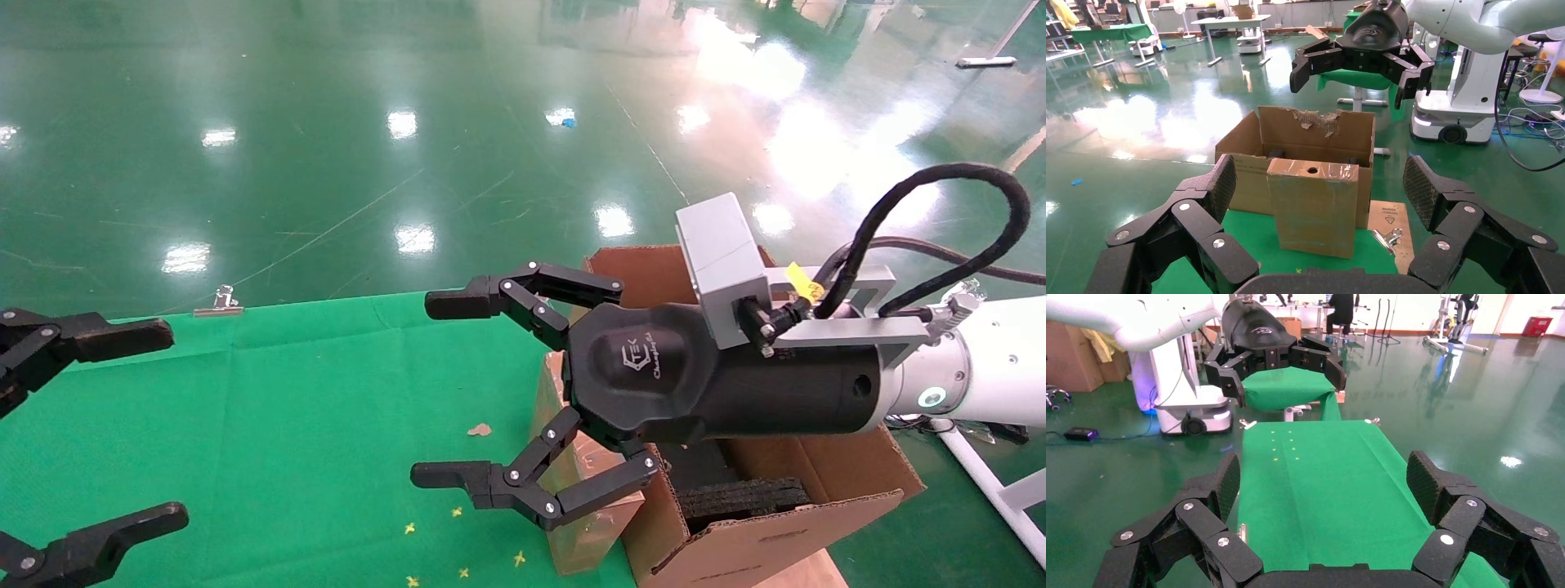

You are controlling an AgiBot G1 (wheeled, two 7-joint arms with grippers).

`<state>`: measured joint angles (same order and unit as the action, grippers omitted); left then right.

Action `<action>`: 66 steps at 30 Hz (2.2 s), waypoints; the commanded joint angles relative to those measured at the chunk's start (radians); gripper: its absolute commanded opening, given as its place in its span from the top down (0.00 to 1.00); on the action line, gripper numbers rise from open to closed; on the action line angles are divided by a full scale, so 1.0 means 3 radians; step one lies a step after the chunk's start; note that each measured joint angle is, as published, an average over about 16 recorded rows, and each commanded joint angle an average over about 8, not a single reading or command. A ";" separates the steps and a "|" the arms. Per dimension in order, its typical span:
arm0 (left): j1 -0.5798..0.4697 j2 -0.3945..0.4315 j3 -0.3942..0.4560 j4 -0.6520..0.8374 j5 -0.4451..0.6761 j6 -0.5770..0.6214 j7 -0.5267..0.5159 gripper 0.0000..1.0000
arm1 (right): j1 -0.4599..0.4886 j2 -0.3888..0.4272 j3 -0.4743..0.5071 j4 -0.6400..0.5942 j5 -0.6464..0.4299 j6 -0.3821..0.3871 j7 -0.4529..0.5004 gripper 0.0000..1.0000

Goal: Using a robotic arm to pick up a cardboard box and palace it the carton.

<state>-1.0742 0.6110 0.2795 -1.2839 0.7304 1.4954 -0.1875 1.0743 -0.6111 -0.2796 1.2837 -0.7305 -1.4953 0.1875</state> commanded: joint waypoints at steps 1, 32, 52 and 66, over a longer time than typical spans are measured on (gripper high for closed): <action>0.0000 0.0000 0.0000 0.0000 0.0000 0.0000 0.0000 0.00 | 0.0000 0.0000 0.0000 0.0000 0.0000 0.0000 0.0000 0.00; -0.0003 -0.0001 0.0005 0.0003 -0.0003 0.0000 0.0003 0.00 | 0.1195 -0.0581 -0.1329 0.0088 -0.2022 -0.0257 0.1408 0.00; -0.0004 -0.0003 0.0010 0.0004 -0.0006 -0.0002 0.0006 0.00 | 0.3114 -0.0833 -0.3321 0.0140 -0.2297 -0.0340 0.1677 0.00; -0.0005 -0.0004 0.0014 0.0004 -0.0009 -0.0004 0.0008 0.00 | 0.3718 -0.0917 -0.4421 0.0148 -0.2090 -0.0230 0.1800 0.00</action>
<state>-1.0756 0.6097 0.2837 -1.2829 0.7278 1.4943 -0.1853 2.1858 -0.8862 -1.5957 1.3281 -1.3627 -1.5654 0.7259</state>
